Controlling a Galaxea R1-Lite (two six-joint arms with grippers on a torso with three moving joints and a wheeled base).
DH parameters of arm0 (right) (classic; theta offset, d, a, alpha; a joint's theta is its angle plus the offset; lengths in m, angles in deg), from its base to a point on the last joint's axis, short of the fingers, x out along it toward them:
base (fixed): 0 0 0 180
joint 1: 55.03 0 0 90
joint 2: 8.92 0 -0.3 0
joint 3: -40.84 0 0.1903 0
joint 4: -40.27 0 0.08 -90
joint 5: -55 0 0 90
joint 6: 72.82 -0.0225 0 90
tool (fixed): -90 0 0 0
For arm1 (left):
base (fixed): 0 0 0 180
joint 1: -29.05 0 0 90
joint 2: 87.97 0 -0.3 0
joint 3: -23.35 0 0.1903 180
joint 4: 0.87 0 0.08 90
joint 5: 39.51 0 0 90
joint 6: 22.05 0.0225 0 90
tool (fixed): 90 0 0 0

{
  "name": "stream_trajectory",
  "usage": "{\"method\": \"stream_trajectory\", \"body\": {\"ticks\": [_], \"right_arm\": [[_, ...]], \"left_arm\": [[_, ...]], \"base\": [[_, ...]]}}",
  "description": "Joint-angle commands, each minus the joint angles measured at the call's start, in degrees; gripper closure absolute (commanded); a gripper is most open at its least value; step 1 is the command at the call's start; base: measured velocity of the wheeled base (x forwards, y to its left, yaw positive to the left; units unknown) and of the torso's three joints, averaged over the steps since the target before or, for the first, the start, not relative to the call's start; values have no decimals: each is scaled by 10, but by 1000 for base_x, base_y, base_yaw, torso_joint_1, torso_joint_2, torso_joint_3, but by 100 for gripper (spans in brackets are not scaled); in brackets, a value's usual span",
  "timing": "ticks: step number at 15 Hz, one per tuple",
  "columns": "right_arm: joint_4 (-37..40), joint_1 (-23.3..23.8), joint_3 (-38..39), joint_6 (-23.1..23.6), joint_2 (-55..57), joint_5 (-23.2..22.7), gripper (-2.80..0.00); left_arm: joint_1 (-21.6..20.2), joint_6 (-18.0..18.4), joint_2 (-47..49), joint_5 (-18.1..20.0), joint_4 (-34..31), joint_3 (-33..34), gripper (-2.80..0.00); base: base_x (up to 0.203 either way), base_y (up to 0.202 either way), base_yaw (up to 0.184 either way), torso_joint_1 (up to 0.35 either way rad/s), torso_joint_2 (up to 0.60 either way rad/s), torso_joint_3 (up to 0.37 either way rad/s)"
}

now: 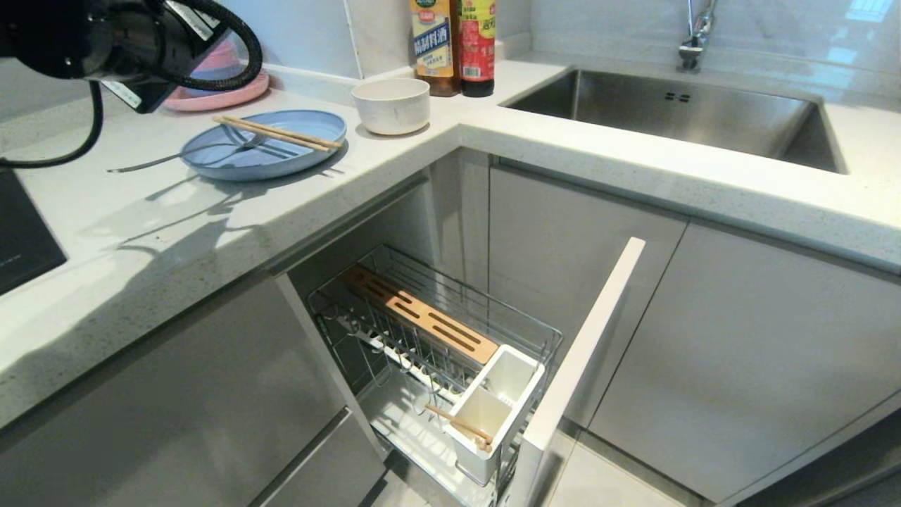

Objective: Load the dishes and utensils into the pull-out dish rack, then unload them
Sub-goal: Pick up the chopsticks and place it in the cupboard

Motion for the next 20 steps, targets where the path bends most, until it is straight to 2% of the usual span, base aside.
{"method": "stream_trajectory", "body": {"ticks": [1, 3, 5, 8, 9, 20], "right_arm": [[0, 0, 1, 0, 0, 0, 0], [0, 0, 1, 0, 0, 0, 0], [0, 0, 1, 0, 0, 0, 0], [0, 0, 1, 0, 0, 0, 0], [0, 0, 1, 0, 0, 0, 0], [0, 0, 1, 0, 0, 0, 0]], "left_arm": [[1, -3, 8, -2, -16, 0, 0], [1, 0, 13, 3, -56, -3, 0], [3, 8, 16, 31, -84, -6, 0], [3, 17, 16, 35, -89, -7, 0], [5, 17, 16, 35, -90, -7, -280], [2, 17, 52, 22, -109, -8, -280]], "base": [[0, 0, 0, 0, 0, 0], [0, 0, 0, 0, 0, 0], [0, 0, 0, 0, 0, 0], [0, 0, 0, 0, 0, 0], [0, 0, 0, 0, 0, 0], [0, 0, 0, 0, 0, 0]]}}
